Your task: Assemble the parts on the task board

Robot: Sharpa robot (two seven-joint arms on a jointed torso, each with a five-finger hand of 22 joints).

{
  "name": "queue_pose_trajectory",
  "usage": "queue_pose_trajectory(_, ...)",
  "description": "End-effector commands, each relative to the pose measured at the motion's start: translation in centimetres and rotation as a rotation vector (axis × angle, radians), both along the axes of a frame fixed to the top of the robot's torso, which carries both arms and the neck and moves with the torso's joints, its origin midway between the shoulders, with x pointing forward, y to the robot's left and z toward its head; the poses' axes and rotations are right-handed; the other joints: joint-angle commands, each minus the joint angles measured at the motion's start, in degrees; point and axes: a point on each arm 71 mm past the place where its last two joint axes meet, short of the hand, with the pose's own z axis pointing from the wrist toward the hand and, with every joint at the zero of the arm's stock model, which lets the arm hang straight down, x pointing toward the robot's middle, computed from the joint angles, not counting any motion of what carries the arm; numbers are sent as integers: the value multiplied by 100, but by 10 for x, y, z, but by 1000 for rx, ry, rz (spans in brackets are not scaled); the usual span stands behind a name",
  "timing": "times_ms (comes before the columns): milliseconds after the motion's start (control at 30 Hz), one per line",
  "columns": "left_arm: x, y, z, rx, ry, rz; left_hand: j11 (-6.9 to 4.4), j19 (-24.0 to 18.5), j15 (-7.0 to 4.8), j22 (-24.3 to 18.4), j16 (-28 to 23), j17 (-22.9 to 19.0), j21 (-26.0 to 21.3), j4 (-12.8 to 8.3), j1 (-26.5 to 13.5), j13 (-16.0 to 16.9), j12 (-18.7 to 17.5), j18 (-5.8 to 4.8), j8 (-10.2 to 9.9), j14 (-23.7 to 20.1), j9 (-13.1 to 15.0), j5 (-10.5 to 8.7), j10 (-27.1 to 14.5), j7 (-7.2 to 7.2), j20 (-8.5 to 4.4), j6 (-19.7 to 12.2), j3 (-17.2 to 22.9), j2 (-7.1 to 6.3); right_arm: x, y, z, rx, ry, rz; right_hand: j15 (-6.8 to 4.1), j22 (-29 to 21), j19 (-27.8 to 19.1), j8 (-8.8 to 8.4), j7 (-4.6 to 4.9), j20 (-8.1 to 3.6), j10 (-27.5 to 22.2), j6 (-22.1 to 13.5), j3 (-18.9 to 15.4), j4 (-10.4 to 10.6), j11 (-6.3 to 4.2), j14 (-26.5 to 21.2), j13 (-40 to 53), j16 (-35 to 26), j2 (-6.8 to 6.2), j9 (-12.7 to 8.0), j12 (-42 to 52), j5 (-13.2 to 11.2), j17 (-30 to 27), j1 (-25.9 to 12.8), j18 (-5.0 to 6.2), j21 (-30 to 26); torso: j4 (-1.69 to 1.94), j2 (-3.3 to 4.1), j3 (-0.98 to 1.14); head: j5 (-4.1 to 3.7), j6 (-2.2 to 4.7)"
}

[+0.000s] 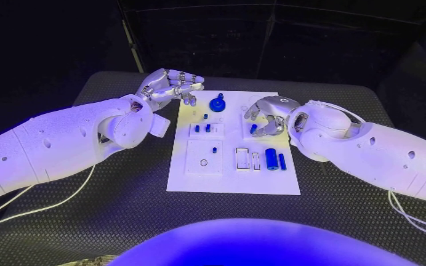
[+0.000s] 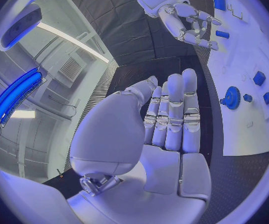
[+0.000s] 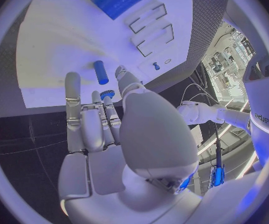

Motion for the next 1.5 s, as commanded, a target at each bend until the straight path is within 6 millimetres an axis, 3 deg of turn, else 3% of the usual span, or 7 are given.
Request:
queue_pose_trajectory(33,0,-1,2,-11,-5,-7,8,-14,14,-6,-16,-6,-27,11,-41,5,38,68,-28,-40,-7,-27,-45,25,17,-17,-30,11,1,-1,-5,-55,60,-1,-34,-10,60,47,56,-21,112,175,27,5,-31,56,-3,36,63,13,87,-5,38,36,44,-23,6,3,3,19,0)
queue_pose_trajectory(133,0,-1,2,-11,-5,-7,8,-14,14,-6,-16,-6,-27,11,-41,5,38,68,-28,-40,-7,-27,-45,25,17,-17,-30,11,2,0,-6,-67,52,-4,-82,64,169,105,181,-67,258,387,90,-35,-79,116,-26,81,164,22,168,-33,111,73,29,38,0,6,6,25,0)
queue_pose_trajectory(300,0,-1,2,-11,-5,-7,8,-14,14,-6,-16,-6,-27,11,-41,5,38,68,-28,-40,-7,-27,-45,25,17,-17,-30,11,4,1,-7,-71,40,-7,-108,330,389,181,244,-102,557,716,261,-55,-87,195,-62,135,294,25,208,-123,211,96,-25,222,-2,-3,6,30,0)
queue_pose_trajectory(533,0,-1,2,-11,-5,-6,8,-14,14,-6,-16,-6,-27,11,-41,5,38,68,-28,-40,-7,-27,-45,25,17,-17,-30,11,4,3,-5,-54,23,3,-204,668,616,254,153,-176,1172,1154,666,-10,-197,237,-70,151,370,16,73,-173,265,110,-78,459,-5,0,10,31,0)
queue_pose_trajectory(833,0,-1,1,-10,-4,-6,8,-14,14,-6,-16,-6,-27,11,-41,5,38,68,-28,-40,-7,-27,-45,25,17,-17,-30,11,4,5,-3,-31,2,5,-271,832,716,225,95,-249,1649,1391,1060,38,-285,278,-54,208,249,-14,-224,-196,373,13,-108,579,-5,1,10,20,0)
queue_pose_trajectory(1033,1,-1,1,-10,-4,-7,5,-13,13,-14,-17,-8,-33,6,-38,8,46,69,-27,-42,-6,-25,-48,23,18,-16,-31,18,4,4,2,8,-43,-15,-359,1061,843,315,-6,-324,1993,1661,1390,-42,-392,322,-21,301,387,15,-261,-287,525,91,-144,734,-6,-1,10,22,0)
queue_pose_trajectory(1500,2,0,1,-8,-7,1,3,-12,11,-18,-17,-8,-35,-1,-30,10,51,70,-26,-41,-6,-24,-48,21,18,-14,-29,23,-21,22,28,202,-79,56,-376,1188,898,308,-4,-360,2145,1745,1742,-229,-408,342,-15,359,334,8,-407,-175,609,59,-166,841,-7,-5,17,23,0)
